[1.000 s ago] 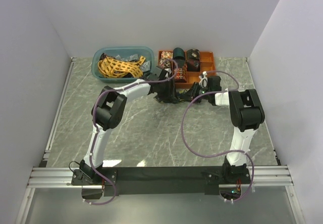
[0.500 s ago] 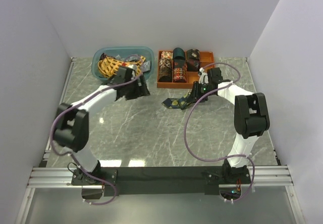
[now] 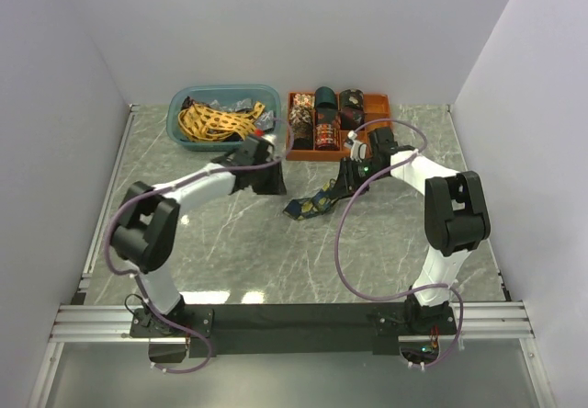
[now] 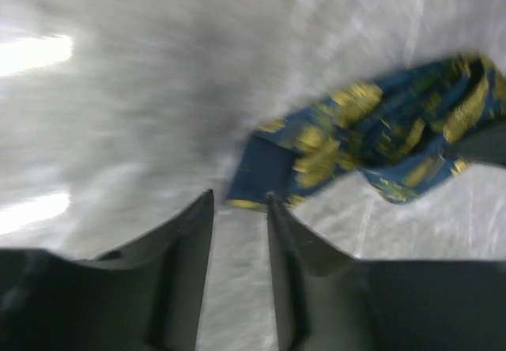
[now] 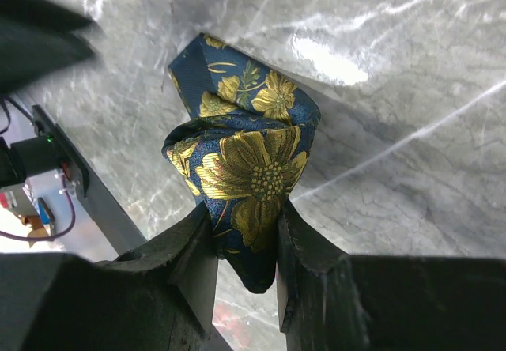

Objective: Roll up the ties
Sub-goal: Roll the tie

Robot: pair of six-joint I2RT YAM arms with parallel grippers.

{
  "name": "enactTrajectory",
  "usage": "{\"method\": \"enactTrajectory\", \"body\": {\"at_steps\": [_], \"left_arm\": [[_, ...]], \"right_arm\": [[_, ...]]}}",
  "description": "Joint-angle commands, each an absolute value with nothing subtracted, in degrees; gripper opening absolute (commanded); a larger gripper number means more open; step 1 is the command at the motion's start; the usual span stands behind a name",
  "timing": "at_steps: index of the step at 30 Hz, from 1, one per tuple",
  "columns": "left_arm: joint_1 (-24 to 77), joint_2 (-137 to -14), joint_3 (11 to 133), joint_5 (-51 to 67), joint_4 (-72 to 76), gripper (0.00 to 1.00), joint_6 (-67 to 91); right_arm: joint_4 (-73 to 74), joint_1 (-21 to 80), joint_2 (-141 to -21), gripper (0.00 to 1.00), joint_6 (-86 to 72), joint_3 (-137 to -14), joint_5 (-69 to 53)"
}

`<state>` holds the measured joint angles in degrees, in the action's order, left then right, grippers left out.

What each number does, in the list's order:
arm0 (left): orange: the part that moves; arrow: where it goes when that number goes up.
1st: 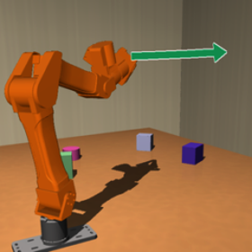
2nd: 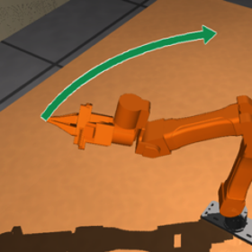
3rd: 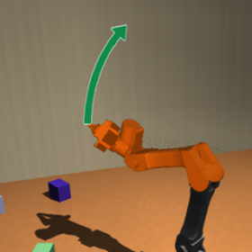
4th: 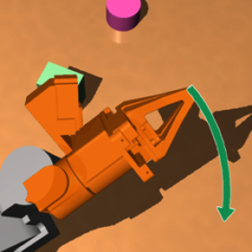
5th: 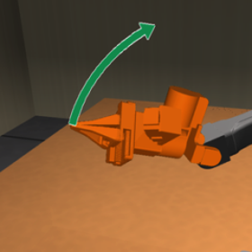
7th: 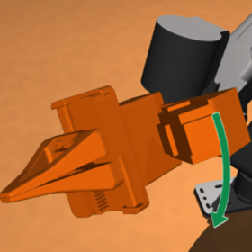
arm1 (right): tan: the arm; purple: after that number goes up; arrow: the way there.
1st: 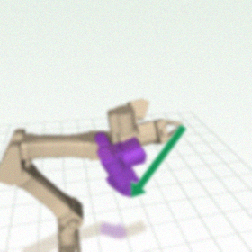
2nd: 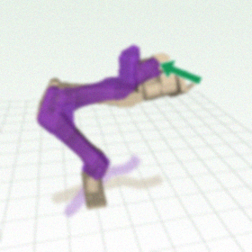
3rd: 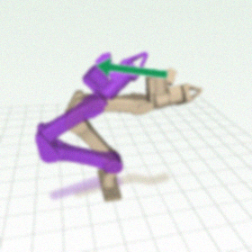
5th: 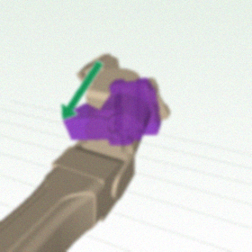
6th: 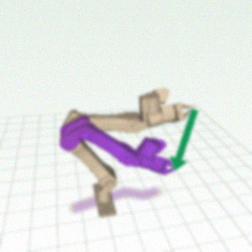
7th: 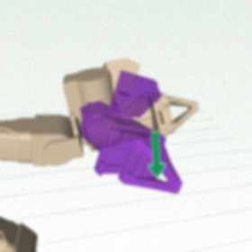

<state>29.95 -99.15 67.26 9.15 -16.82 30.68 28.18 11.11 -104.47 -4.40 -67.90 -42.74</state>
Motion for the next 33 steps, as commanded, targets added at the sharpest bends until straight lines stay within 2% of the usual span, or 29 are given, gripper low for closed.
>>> {"method": "enactTrajectory", "body": {"at_steps": [1,2,6,16,21,33], "left_arm": [[33.7,-102.0,70.5,11.6,-14.8,0.34,30.1],[34.0,-103.6,70.8,11.7,-14.8,0.25,30.0],[35.3,-106.6,73.1,10.9,-15.9,0.18,29.0],[35.7,-112.8,73.5,10.1,-18.9,0.14,29.7],[35.6,-113.7,70.8,9.3,-20.2,0.08,30.8],[35.3,-113.5,67.8,6.9,-22.5,0.02,31.3]], "right_arm": [[24.4,10.9,-103.9,0.00,-4.7,-67.4,-45.8],[23.5,10.8,-104.0,0.00,-5.4,-67.2,-46.1],[21.6,10.9,-104.3,0.00,-6.4,-66.0,-46.9],[17.2,10.8,-105.8,0.00,-9.9,-64.5,-46.8],[13.4,9.8,-105.8,0.00,-15.3,-63.1,-45.4],[13.9,6.9,-105.3,0.00,-21.0,-62.3,-36.3]]}}
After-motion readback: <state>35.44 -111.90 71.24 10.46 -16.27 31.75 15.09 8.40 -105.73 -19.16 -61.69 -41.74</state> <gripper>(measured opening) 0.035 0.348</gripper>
